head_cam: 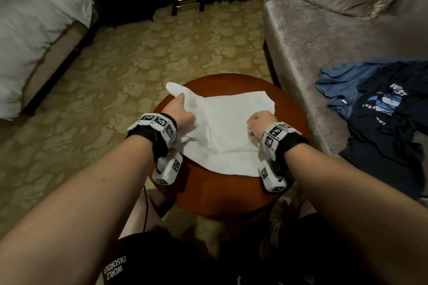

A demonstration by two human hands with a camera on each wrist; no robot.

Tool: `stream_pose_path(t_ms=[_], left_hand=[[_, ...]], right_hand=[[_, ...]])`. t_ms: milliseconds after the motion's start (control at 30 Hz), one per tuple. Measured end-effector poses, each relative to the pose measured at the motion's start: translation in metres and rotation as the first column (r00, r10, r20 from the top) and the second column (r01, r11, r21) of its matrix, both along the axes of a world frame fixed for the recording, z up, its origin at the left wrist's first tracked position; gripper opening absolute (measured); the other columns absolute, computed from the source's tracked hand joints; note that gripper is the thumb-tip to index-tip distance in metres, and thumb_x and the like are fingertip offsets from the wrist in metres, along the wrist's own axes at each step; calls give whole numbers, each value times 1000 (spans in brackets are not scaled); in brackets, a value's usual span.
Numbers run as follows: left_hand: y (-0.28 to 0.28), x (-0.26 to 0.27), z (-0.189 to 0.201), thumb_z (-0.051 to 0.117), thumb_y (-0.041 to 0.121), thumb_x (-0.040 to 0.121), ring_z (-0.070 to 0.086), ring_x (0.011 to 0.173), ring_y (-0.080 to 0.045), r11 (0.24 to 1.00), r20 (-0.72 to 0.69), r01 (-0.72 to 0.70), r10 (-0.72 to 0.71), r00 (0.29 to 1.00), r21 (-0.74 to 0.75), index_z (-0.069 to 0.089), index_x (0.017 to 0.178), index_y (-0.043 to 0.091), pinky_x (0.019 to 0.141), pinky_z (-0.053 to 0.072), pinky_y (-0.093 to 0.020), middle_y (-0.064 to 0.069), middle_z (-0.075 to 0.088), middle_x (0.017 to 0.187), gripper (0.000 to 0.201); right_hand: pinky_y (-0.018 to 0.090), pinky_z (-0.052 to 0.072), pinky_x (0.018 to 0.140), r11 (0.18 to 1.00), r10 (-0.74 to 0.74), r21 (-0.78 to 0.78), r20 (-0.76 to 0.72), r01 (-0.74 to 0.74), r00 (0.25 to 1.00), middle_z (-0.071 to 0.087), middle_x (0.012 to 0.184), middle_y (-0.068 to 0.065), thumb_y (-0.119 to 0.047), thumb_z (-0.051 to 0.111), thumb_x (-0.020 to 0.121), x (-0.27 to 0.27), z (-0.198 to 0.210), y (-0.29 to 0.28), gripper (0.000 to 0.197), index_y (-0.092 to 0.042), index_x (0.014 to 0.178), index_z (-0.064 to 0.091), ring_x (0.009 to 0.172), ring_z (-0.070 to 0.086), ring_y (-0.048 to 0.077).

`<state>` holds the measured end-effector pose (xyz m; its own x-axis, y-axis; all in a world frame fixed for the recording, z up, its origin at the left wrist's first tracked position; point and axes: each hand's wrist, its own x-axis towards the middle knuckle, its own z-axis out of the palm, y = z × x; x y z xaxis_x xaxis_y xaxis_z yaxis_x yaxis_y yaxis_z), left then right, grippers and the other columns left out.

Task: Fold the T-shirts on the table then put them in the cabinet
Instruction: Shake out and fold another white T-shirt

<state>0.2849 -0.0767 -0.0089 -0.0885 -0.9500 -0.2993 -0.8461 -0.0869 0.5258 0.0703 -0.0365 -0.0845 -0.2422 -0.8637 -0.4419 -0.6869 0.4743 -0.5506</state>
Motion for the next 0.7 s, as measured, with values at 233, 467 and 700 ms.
stream_pose_path(t_ms=[233, 467, 700], left_hand=[[20, -74, 14, 61, 10, 83, 56, 88, -25, 977, 135, 214, -209, 969, -19, 28, 143, 13, 68, 44, -31, -11, 54, 104, 68], [39, -128, -12, 66, 31, 87, 64, 105, -24, 958, -120, 271, -260, 958, 89, -2, 152, 33, 86, 53, -31, 1, 31, 153, 94], [25, -95, -47, 53, 21, 92, 50, 122, -30, 988, 33, -109, 106, 994, 106, 26, 148, 21, 89, 51, -37, -10, 32, 150, 62]], right_hand=[[26, 50, 59, 900, -418, 212, 668, 381, 616, 65, 85, 11, -45, 37, 100, -25, -15, 18, 42, -7, 94, 53, 74, 65, 19], [42, 57, 82, 898, -418, 236, 722, 372, 551, 73, 100, 10, -92, 40, 63, -45, -33, 13, 101, -6, 113, 60, 89, 71, 29], [37, 45, 98, 968, -239, 179, 426, 177, 872, 58, 128, 10, -60, 62, 80, -41, -13, 15, 76, -7, 133, 48, 113, 56, 30]])
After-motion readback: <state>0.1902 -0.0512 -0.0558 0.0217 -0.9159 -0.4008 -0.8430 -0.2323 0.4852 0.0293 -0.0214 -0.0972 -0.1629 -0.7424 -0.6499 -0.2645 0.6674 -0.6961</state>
